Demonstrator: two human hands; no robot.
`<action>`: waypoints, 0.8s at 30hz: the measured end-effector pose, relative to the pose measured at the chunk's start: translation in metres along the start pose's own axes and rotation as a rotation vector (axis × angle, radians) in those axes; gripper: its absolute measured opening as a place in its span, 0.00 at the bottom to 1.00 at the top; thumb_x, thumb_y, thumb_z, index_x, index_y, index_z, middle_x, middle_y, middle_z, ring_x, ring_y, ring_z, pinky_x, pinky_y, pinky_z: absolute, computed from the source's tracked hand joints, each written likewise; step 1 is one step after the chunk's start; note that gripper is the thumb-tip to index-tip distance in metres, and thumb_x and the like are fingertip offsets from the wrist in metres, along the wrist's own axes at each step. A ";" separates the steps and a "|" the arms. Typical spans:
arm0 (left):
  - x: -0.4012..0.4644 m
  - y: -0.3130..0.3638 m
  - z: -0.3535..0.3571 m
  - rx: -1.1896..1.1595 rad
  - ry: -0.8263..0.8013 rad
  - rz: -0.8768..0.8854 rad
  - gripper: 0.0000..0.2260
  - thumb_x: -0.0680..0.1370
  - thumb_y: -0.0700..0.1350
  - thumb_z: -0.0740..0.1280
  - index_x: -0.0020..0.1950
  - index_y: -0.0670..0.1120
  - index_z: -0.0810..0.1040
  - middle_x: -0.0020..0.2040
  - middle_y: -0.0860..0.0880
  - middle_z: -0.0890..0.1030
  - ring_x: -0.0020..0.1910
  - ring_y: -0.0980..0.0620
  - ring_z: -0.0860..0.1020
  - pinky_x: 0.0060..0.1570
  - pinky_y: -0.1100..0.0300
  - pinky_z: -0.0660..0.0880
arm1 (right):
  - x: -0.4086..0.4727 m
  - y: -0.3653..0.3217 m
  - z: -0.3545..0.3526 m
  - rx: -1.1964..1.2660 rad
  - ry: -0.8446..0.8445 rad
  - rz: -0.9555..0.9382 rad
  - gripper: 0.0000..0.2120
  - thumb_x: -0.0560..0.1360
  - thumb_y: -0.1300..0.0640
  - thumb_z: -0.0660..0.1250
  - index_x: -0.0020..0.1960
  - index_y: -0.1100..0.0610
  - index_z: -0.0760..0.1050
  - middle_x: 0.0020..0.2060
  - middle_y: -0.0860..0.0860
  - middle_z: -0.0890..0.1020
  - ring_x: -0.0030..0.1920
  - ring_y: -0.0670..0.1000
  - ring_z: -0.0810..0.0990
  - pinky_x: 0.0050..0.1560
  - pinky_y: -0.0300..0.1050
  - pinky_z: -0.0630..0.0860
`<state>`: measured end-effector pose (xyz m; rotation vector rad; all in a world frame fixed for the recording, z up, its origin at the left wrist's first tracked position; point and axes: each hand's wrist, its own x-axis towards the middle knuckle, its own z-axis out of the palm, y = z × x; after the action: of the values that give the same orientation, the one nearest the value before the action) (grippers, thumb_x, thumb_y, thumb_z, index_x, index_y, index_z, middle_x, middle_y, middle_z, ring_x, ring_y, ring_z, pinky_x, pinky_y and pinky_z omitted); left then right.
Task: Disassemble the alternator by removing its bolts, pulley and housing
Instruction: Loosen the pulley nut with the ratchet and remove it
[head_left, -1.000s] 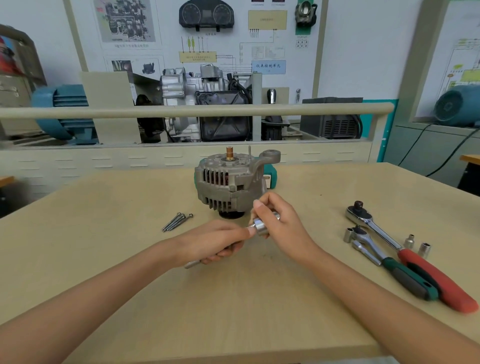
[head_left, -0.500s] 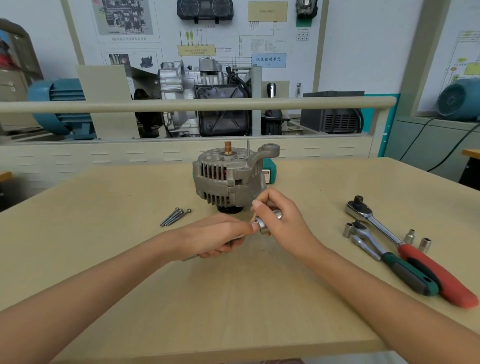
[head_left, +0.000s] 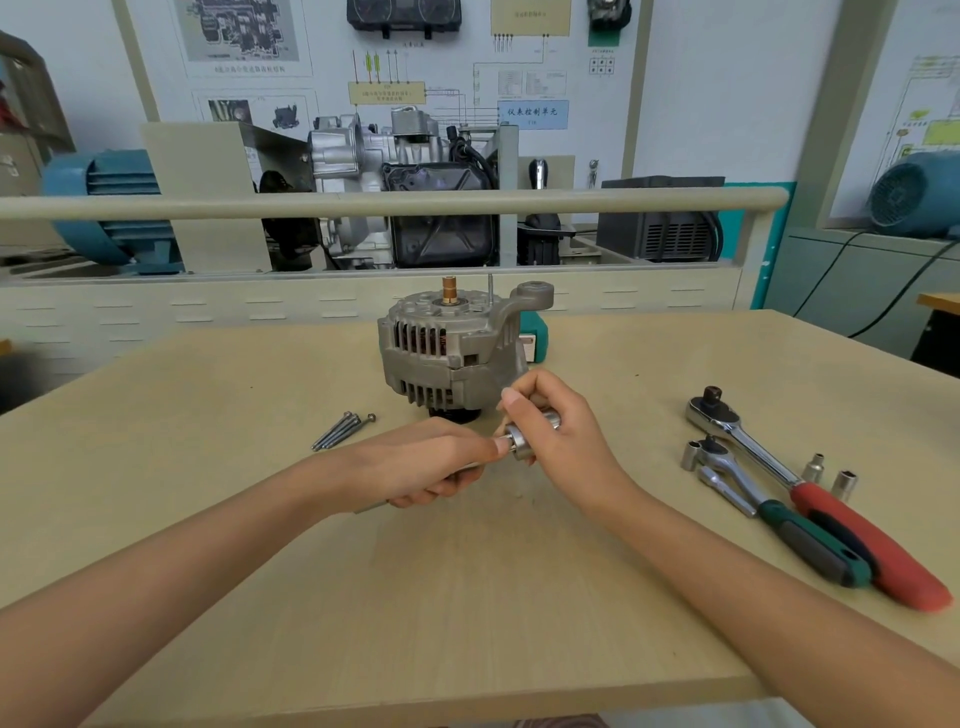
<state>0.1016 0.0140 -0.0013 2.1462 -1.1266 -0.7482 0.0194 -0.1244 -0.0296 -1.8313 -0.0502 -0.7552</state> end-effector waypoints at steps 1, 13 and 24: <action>0.000 0.000 0.000 -0.004 0.002 0.000 0.21 0.79 0.61 0.58 0.31 0.51 0.64 0.25 0.56 0.62 0.23 0.56 0.56 0.22 0.64 0.54 | 0.000 0.000 0.000 -0.004 0.002 -0.002 0.08 0.79 0.62 0.60 0.41 0.58 0.70 0.33 0.52 0.75 0.30 0.39 0.74 0.32 0.32 0.70; -0.007 -0.007 -0.013 -0.040 -0.107 0.053 0.08 0.82 0.44 0.59 0.46 0.44 0.75 0.28 0.53 0.67 0.24 0.57 0.65 0.25 0.66 0.63 | 0.005 -0.001 -0.007 0.260 -0.097 0.396 0.08 0.80 0.54 0.57 0.45 0.56 0.70 0.34 0.50 0.76 0.29 0.44 0.75 0.30 0.38 0.70; -0.013 -0.047 -0.018 0.812 0.358 0.396 0.16 0.79 0.60 0.55 0.52 0.53 0.78 0.33 0.56 0.72 0.30 0.58 0.68 0.34 0.60 0.65 | 0.006 0.013 0.001 0.082 -0.188 0.571 0.10 0.75 0.59 0.54 0.36 0.57 0.67 0.22 0.52 0.71 0.17 0.46 0.61 0.19 0.33 0.54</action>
<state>0.1324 0.0510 -0.0204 2.3949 -1.7619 0.3372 0.0297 -0.1303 -0.0376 -1.7114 0.3043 -0.1773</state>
